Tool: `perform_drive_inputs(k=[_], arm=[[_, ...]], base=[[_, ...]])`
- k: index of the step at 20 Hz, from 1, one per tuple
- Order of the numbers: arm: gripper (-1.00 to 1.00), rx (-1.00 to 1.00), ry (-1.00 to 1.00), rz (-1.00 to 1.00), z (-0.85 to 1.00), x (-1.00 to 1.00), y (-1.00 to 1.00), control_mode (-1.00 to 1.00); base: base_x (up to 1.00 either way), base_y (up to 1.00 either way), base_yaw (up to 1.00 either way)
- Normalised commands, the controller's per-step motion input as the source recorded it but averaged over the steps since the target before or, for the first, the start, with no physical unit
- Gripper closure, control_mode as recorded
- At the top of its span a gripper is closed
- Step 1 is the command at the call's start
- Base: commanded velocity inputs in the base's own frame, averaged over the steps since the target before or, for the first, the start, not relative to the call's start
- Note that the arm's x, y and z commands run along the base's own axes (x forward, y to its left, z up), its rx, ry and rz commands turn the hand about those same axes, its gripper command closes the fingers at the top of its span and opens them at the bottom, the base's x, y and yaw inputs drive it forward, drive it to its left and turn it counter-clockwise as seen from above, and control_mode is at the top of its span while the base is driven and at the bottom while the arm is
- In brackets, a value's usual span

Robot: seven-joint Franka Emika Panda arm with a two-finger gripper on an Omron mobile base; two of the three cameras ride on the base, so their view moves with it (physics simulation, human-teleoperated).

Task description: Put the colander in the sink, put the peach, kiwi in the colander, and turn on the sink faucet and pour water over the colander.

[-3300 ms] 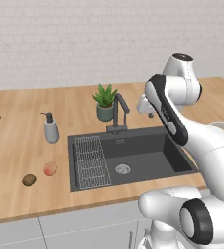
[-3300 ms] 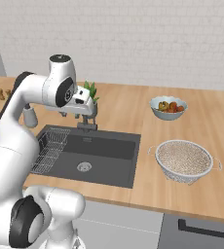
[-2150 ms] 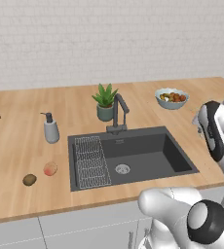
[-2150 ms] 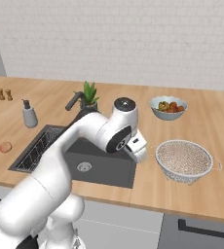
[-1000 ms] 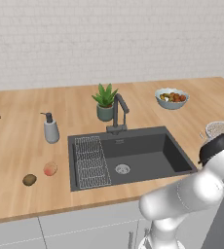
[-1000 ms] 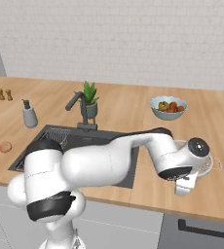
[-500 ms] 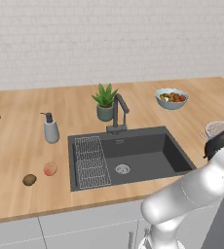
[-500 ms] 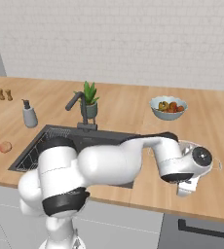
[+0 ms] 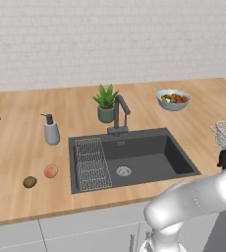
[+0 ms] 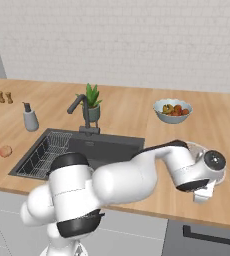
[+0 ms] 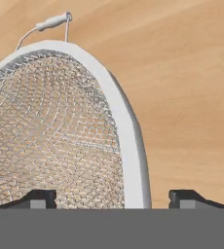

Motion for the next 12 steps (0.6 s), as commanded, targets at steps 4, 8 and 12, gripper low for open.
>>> perform_drive_inputs(k=[4,8,12], arm=[[1.0,-0.06,0.03,-0.03,-0.43,0.02,0.34,-1.0],[1.0,-0.06,0.15,-0.05,-0.46,0.09,0.65,-1.0],[1.0,-0.02,0.06,0.0,-0.18,0.01,0.58,-1.0]], base=[[0.0,0.0,0.0],[0.0,0.0,0.0],[0.0,0.0,0.0]])
